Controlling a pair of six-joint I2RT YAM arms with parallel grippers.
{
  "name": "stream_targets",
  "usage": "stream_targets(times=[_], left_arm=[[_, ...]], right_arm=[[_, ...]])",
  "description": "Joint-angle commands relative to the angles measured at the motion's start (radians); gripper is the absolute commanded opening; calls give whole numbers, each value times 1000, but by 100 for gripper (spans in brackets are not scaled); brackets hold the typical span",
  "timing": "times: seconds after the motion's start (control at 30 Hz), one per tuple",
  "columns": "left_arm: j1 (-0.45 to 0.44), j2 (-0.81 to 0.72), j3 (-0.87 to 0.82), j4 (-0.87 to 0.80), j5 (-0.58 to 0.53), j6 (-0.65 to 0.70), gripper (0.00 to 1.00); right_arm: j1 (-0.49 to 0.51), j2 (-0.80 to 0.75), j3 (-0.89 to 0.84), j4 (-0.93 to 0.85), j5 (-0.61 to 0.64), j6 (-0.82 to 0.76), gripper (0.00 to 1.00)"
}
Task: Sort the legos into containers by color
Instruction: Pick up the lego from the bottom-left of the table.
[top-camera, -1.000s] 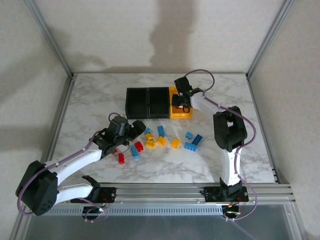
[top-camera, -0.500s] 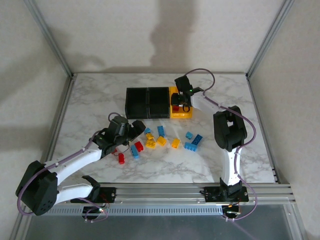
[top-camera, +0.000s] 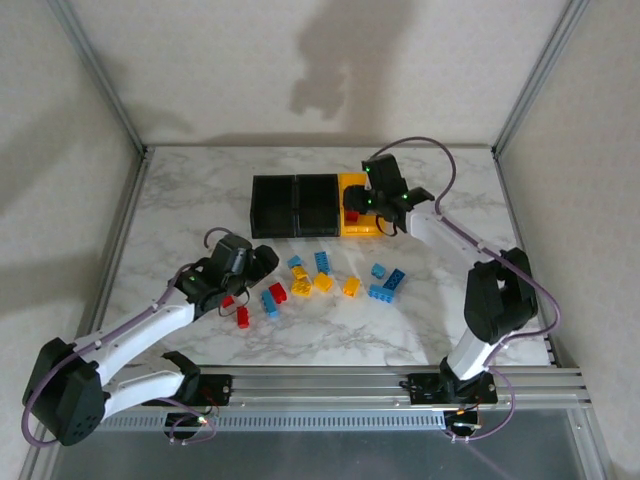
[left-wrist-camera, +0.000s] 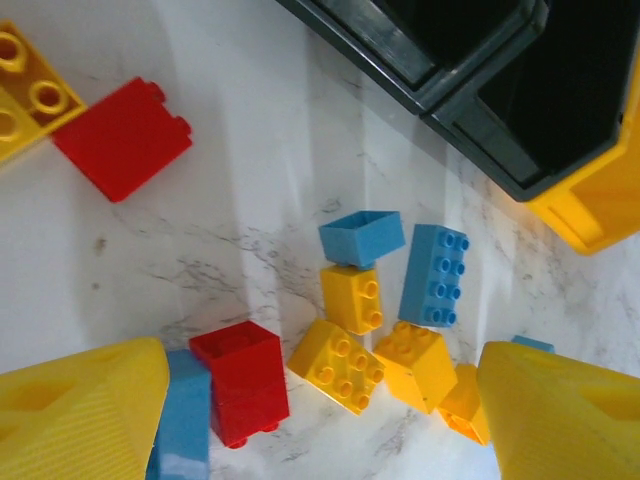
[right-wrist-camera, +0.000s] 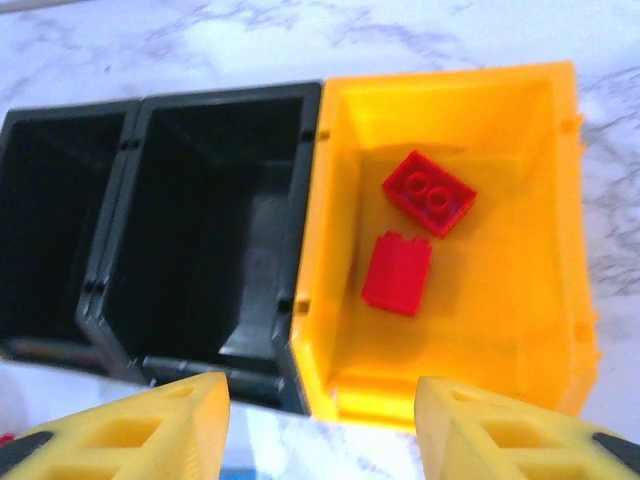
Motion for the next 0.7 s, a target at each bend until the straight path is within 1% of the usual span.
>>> stream_targets(times=[0.0,0.1,0.13,0.23,0.33,0.4,0.47,0.57,0.67], left_arm=[[9,-11,52,-147,-106,-8,80],[16,-7,60,-215,-166,-20,79],[21,-9,59,-235,-185,-30,77],[39,-25,51,-271,-225,-42,77],[68,-23,48,-317,-264,-31,76],[89,-18,42,-333,-271,-22,76],[103,-14,31,-339,-278,-24,74],[115,4,10,-344,-291,-28,74],[120,32,-19,-315,-282,-19,72]], right_arm=[[39,-69,-70,40,-62,-4,52],[88,-129,-127,68,-81,-19,52],[104,-149,-152,81,-93,-23,52],[140,-197,-216,114,-122,-15,52],[171,-231,-272,139,-123,10,51],[178,-248,-308,160,-136,24,51],[208,-250,-328,166,-132,34,51],[220,-240,-340,164,-133,45,51],[231,-238,-338,165,-130,48,51]])
